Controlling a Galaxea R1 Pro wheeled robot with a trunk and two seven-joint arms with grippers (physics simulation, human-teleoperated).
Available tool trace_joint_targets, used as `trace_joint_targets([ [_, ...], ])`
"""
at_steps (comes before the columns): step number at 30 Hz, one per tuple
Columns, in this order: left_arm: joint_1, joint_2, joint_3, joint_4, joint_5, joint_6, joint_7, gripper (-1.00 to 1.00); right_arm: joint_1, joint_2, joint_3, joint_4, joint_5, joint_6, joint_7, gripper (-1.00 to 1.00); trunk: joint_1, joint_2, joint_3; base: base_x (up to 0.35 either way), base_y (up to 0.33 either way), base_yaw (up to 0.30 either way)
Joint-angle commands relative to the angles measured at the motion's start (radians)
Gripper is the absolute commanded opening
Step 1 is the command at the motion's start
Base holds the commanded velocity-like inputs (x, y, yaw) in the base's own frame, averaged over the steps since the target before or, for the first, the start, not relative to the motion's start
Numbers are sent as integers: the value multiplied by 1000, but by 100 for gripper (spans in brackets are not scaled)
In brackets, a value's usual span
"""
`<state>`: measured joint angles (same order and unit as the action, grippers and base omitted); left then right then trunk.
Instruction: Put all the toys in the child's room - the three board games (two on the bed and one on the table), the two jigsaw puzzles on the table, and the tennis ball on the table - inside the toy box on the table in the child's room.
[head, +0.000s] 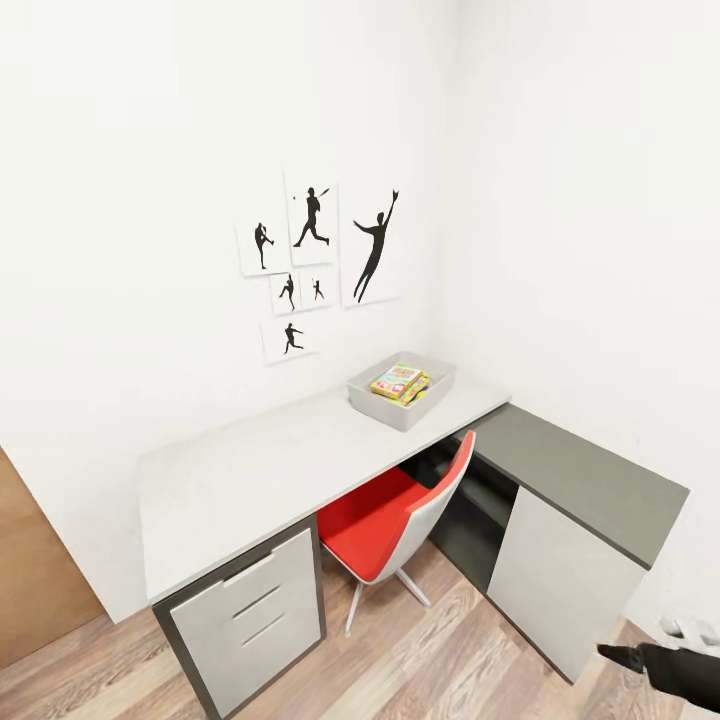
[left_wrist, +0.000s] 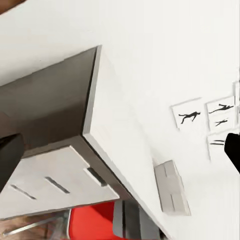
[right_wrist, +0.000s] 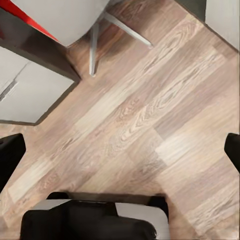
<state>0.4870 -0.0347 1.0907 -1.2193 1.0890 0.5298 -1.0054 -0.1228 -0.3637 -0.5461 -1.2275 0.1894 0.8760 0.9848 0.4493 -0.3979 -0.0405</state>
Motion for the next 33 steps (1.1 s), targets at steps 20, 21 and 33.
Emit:
trace_joint_targets([
  [20,-171,62,150,809,-528,-316,370,100,-3,121,13,902,168,-433,-540,100,1,-2,-2,0,0,0],
  [21,-171,62,150,809,-528,-316,370,100,-3,121,13,902,168,-433,-540,100,1,-2,-2,0,0,0],
  [33,-298,62,152,920,-1002,-374,869,100,25,291,77,1101,385,-510,-884,100,1,-2,-2,0,0,0],
])
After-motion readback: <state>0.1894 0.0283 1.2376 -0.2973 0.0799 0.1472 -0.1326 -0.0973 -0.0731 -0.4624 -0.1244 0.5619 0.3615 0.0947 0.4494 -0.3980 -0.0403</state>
